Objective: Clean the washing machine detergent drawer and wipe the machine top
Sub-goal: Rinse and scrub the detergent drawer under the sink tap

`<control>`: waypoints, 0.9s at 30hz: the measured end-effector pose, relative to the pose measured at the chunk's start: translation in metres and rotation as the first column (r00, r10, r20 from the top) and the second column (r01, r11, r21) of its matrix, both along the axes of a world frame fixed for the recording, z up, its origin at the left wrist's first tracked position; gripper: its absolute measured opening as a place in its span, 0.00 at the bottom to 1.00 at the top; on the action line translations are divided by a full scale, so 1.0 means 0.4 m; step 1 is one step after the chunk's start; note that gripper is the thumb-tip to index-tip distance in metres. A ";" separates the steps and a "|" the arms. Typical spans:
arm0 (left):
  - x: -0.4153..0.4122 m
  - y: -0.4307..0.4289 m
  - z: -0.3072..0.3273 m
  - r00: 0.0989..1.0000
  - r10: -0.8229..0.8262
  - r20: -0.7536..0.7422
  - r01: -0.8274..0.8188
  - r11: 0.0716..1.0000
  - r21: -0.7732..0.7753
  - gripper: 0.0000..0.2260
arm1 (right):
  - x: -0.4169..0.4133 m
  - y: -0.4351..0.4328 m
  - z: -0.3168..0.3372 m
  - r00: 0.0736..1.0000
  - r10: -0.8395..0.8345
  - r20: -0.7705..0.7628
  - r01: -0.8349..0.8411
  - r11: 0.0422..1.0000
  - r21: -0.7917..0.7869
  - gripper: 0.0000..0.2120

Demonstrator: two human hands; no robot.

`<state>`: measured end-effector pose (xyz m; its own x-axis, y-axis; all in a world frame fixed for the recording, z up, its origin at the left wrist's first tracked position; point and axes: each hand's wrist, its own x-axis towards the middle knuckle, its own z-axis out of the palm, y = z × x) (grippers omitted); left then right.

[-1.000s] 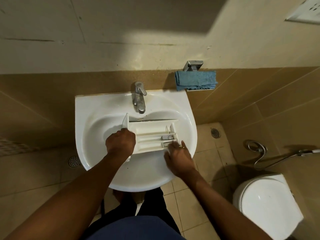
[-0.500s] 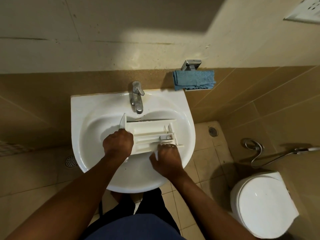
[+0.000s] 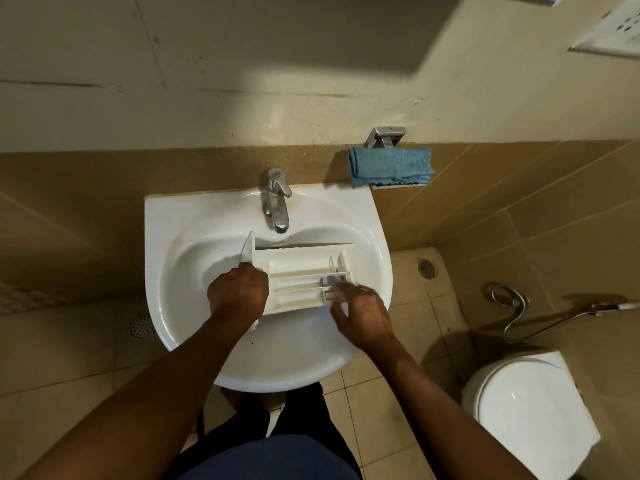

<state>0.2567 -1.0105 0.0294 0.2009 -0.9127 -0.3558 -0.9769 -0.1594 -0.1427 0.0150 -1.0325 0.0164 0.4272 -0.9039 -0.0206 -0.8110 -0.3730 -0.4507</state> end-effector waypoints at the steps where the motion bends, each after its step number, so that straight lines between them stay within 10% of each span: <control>1: 0.001 -0.001 0.003 1.000 -0.001 0.003 0.001 1.000 0.005 0.12 | 0.010 0.020 -0.010 0.998 0.024 -0.054 -0.023 1.000 0.013 0.22; 12: 0.001 0.001 0.000 0.997 0.055 -0.057 -0.055 0.998 0.002 0.06 | 0.000 -0.070 0.019 0.994 0.099 -0.052 -0.096 0.993 0.064 0.14; 20: -0.002 -0.002 0.002 0.999 0.027 -0.033 -0.026 0.999 0.031 0.07 | 0.035 -0.066 0.012 0.894 0.174 -0.412 -0.139 0.984 0.112 0.17; 23: -0.001 -0.004 -0.006 0.999 0.037 -0.015 -0.037 0.999 0.008 0.10 | 0.104 -0.179 0.059 0.989 -0.134 -0.055 0.145 0.919 0.366 0.16; 27: 0.000 -0.008 -0.016 0.999 0.037 -0.030 -0.037 0.999 0.002 0.10 | 0.255 -0.288 0.080 0.508 -0.786 0.352 0.145 0.481 0.864 0.11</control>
<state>0.2566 -1.0136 0.0228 0.2233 -0.9045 -0.3634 -0.9742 -0.1949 -0.1135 0.1170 -1.1476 0.0483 0.1031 -0.7629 -0.6383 -0.0834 0.6328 -0.7698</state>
